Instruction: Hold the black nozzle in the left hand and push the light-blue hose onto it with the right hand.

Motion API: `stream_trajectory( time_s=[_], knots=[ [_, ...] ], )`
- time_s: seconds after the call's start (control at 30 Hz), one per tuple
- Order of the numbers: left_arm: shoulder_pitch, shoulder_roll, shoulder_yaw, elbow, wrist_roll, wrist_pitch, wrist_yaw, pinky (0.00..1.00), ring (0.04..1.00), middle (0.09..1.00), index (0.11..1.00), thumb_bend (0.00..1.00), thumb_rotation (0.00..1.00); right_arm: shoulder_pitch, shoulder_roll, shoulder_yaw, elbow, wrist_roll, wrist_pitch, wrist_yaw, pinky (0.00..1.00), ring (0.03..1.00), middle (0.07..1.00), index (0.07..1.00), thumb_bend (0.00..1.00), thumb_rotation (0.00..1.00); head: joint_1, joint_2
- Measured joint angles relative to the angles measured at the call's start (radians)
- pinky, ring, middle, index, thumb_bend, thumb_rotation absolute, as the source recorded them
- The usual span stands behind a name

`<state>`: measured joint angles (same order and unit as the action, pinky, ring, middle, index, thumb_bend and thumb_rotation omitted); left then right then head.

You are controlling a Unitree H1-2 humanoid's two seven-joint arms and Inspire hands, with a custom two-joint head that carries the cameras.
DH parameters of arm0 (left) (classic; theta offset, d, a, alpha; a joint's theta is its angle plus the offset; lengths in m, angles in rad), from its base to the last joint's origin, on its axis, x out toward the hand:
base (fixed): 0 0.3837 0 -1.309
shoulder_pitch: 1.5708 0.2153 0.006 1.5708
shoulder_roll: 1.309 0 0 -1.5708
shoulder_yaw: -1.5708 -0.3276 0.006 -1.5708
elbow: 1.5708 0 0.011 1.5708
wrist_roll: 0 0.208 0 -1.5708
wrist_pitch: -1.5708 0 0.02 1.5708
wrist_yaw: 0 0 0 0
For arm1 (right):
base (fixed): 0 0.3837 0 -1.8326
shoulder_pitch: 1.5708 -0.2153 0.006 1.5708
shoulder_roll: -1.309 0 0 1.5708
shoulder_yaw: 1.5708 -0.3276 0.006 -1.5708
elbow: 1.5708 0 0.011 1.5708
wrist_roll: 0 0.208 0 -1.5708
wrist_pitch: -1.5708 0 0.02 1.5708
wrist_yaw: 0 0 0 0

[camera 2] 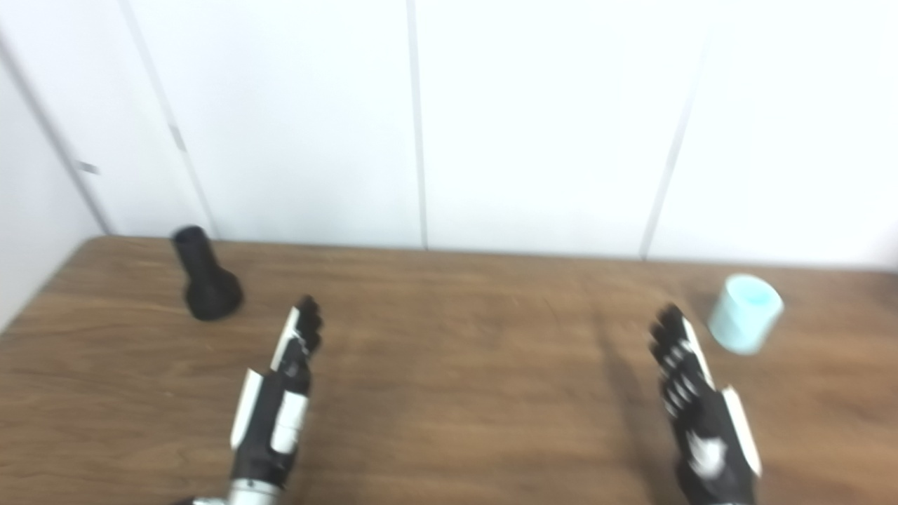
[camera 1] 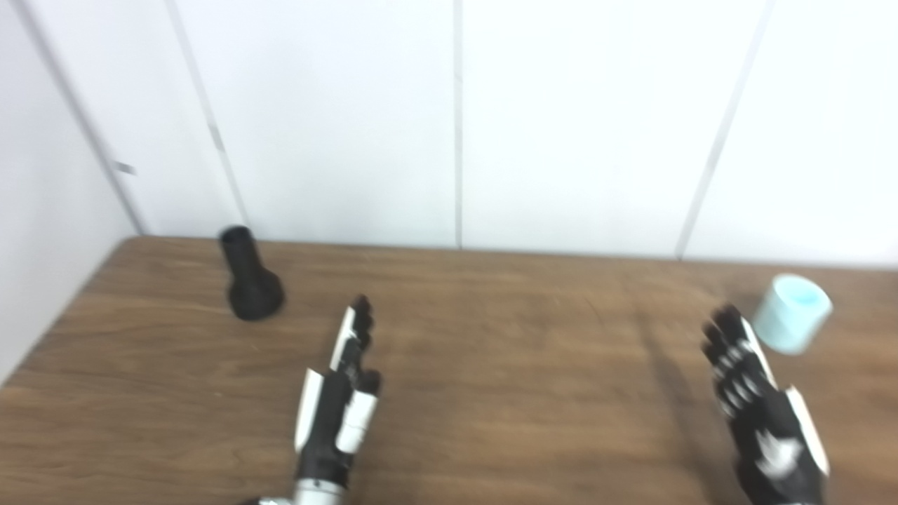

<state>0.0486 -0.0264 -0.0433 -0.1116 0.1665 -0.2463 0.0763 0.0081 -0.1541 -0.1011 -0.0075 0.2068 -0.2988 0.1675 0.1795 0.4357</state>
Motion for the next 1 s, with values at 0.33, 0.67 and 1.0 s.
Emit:
stream_trajectory(
  time_s=[0.33,0.67,1.0],
  knots=[
    [-0.002,-0.003,-0.005,0.007,0.007,-0.012,0.026,1.0,1.0,1.0,1.0,0.91,1.0,-0.018,-0.013,-0.004,0.033,0.009,-0.048,0.021,1.0,1.0,1.0,1.0,0.82,1.0,0.011,-0.006],
    [-0.004,-0.016,0.022,0.006,0.039,-0.003,0.084,1.0,1.0,1.0,1.0,0.84,1.0,-0.027,-0.018,-0.011,0.048,0.026,-0.051,0.033,1.0,1.0,1.0,1.0,0.83,1.0,0.034,-0.005],
    [-0.064,-0.056,0.131,0.045,0.13,0.04,0.277,1.0,1.0,1.0,1.0,0.65,0.8,-0.037,-0.023,-0.015,0.065,0.043,-0.056,0.04,1.0,1.0,1.0,1.0,0.84,1.0,0.049,-0.012]
  ],
)
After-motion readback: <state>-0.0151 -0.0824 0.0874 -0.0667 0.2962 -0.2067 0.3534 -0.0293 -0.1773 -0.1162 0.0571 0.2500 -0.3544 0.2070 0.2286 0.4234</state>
